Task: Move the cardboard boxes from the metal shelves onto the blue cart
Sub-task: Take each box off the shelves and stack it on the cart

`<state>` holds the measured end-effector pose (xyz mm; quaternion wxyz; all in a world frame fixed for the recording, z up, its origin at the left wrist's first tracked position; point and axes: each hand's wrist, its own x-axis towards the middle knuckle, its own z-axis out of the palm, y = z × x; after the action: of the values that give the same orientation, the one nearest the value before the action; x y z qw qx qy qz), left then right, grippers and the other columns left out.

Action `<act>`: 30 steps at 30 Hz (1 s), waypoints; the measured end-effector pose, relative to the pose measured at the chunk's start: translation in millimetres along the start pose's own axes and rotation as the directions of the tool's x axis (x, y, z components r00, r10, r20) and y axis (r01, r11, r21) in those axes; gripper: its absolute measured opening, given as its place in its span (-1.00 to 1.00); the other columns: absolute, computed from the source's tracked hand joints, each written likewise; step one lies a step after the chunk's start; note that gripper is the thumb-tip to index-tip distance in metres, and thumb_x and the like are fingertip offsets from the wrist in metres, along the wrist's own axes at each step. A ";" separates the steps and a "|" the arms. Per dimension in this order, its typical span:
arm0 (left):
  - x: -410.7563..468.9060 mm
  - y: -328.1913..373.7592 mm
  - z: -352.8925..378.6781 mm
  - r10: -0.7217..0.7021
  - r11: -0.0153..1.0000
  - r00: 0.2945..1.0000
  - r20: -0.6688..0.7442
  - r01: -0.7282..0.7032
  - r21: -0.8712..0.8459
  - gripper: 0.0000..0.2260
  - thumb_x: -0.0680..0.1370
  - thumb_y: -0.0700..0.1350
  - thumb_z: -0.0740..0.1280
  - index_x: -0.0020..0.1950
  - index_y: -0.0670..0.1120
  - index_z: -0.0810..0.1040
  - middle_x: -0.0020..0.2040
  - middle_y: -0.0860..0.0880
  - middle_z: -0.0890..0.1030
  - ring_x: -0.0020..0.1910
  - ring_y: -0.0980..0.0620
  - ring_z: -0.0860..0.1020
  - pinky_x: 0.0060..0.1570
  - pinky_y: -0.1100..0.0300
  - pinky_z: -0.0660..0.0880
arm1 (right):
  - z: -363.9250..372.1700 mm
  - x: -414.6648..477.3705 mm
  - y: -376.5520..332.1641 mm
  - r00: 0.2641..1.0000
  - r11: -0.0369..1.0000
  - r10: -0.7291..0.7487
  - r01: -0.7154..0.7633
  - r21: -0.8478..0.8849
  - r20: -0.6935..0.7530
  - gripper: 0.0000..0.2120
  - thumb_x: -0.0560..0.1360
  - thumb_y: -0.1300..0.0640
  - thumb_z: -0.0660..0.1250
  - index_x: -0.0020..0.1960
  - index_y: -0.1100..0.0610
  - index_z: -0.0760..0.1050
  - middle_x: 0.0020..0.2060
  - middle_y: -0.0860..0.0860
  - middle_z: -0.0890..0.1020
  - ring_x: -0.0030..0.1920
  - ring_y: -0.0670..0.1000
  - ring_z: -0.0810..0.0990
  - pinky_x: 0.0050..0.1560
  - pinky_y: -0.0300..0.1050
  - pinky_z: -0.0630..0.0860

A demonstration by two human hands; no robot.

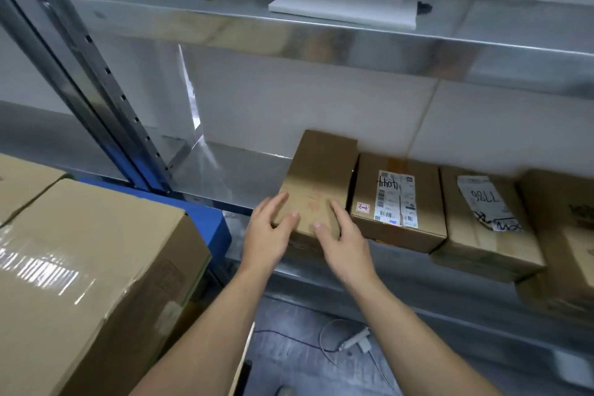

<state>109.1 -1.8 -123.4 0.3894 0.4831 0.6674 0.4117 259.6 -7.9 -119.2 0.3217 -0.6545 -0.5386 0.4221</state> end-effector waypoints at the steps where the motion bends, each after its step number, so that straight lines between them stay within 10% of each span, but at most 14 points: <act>1: 2.4 -1.5 -0.7 0.004 1.000 1.000 0.000 -0.004 -0.002 -0.65 0.56 0.06 0.36 0.30 0.35 0.46 0.46 0.13 0.37 0.42 0.10 0.36 0.41 -0.05 0.35 | 1.6 2.1 0.1 1.000 1.000 0.008 -0.008 0.004 -0.001 -0.42 0.56 -0.07 0.32 0.53 -0.19 0.24 0.49 -0.02 0.37 0.47 0.01 0.34 0.44 -0.11 0.26; 17: -49.5 24.0 6.2 0.014 0.989 0.993 -0.117 -0.031 -0.144 -0.59 0.58 -0.09 0.38 0.42 0.12 0.45 0.29 0.20 0.52 0.24 0.25 0.47 0.04 0.49 0.42 | -19.5 -12.2 0.2 0.984 0.988 -0.150 0.145 0.058 0.098 -0.35 0.52 -0.09 0.39 0.54 -0.21 0.21 0.51 -0.05 0.31 0.47 -0.05 0.31 0.41 -0.16 0.26; 30: -164.8 66.3 27.8 0.107 0.964 0.893 -0.438 -0.202 -0.174 -0.63 0.57 -0.13 0.39 0.27 0.27 0.52 0.20 0.22 0.61 0.13 0.28 0.58 0.18 0.18 0.53 | -84.2 -75.1 3.5 0.869 0.898 -0.439 0.414 0.152 0.229 -0.34 0.37 -0.33 0.27 0.41 -0.55 0.10 0.57 -0.12 0.19 0.54 -0.06 0.20 0.51 0.11 0.24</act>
<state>194.1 -143.2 -51.8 0.2506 0.3886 0.6468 0.6064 332.1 -79.1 -70.0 0.3659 -0.4422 -0.6856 0.4479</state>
